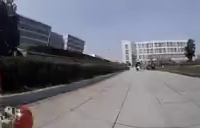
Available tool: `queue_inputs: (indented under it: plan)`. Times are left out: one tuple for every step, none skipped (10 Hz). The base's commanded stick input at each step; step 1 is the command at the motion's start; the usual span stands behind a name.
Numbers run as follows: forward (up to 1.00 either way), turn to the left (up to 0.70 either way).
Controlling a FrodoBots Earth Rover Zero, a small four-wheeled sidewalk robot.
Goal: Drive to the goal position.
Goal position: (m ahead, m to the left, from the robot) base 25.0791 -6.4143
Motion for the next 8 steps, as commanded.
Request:
queue_inputs:
  plan:
    - [0.85, 0.0]
    - [0.85, 0.0]
    - [0.85, 0.0]
    - [0.85, 0.0]
    - [0.85, 0.0]
    - [0.85, 0.0]
    - [0.85, 0.0]
    - [0.85, 0.0]
